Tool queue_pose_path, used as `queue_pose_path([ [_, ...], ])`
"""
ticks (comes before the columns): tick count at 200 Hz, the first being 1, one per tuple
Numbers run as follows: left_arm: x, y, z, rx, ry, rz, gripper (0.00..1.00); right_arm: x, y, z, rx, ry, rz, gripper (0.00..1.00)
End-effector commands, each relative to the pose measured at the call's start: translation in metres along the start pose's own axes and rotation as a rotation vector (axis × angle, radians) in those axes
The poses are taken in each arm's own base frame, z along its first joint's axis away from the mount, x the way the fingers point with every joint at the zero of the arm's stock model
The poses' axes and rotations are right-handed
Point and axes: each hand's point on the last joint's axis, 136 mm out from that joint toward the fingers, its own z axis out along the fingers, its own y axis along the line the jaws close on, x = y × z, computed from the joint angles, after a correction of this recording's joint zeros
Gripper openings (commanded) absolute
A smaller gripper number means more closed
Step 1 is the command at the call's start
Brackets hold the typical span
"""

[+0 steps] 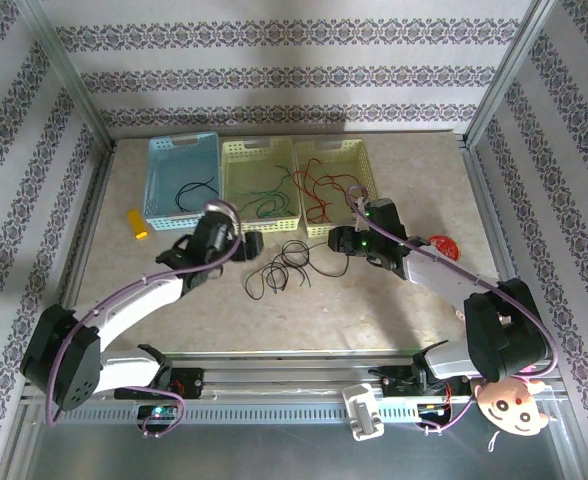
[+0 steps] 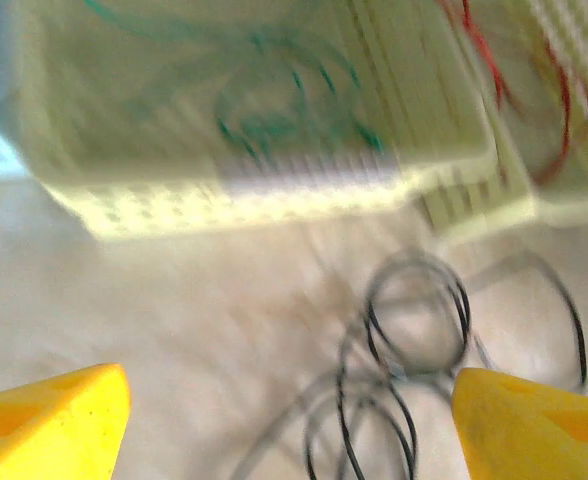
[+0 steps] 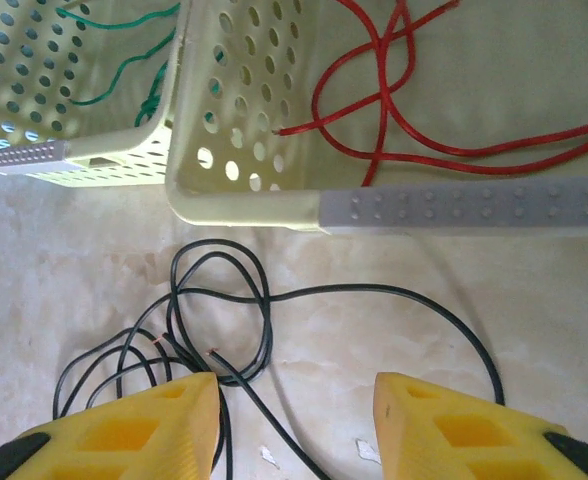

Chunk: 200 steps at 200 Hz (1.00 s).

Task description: Untangle the cables

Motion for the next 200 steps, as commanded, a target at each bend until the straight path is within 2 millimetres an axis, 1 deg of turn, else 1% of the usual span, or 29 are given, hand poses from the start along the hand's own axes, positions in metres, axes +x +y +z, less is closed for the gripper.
queue_pose_path([
  [1, 0.031, -0.020, 0.011, 0.044, 0.087, -0.020, 0.83, -0.008, 0.007, 0.001, -0.009, -0.007, -0.014, 0.45],
  [25, 0.066, -0.020, 0.022, 0.002, 0.189, 0.010, 0.80, -0.009, 0.007, 0.002, -0.004, -0.005, -0.009, 0.45],
  [43, 0.083, -0.008, 0.025, -0.094, 0.233, 0.043, 0.76, -0.007, 0.006, 0.002, -0.001, -0.004, -0.003, 0.45],
  [67, 0.093, -0.003, 0.026, -0.152, 0.244, 0.085, 0.67, -0.004, 0.002, 0.000, 0.011, -0.006, -0.002, 0.45],
  [87, 0.100, 0.000, 0.027, -0.168, 0.263, 0.090, 0.62, -0.002, 0.001, 0.000, 0.015, 0.000, -0.002, 0.45],
  [106, 0.106, 0.002, 0.028, -0.181, 0.282, 0.099, 0.52, -0.004, 0.001, -0.001, 0.019, -0.007, -0.003, 0.45],
  [115, 0.110, 0.002, 0.029, -0.182, 0.294, 0.100, 0.48, -0.004, 0.001, -0.001, 0.019, -0.007, -0.004, 0.45],
  [152, 0.123, 0.002, 0.034, -0.193, 0.335, 0.119, 0.30, -0.004, 0.000, 0.000, 0.022, -0.006, 0.000, 0.45],
  [171, 0.122, 0.005, 0.035, -0.225, 0.342, 0.131, 0.20, -0.004, 0.000, 0.001, 0.017, -0.004, 0.003, 0.45],
  [180, 0.116, 0.010, 0.032, -0.266, 0.323, 0.141, 0.10, -0.004, 0.000, 0.001, 0.019, -0.005, 0.002, 0.45],
  [189, 0.099, 0.019, 0.022, -0.365, 0.254, 0.167, 0.00, -0.004, 0.000, 0.001, 0.022, -0.007, 0.000, 0.45],
  [192, 0.092, 0.022, 0.017, -0.404, 0.222, 0.180, 0.00, -0.005, 0.000, 0.001, 0.022, -0.009, 0.000, 0.45],
  [200, 0.069, 0.023, 0.002, -0.484, 0.124, 0.222, 0.00, -0.005, -0.002, 0.000, 0.029, -0.012, 0.002, 0.45],
])
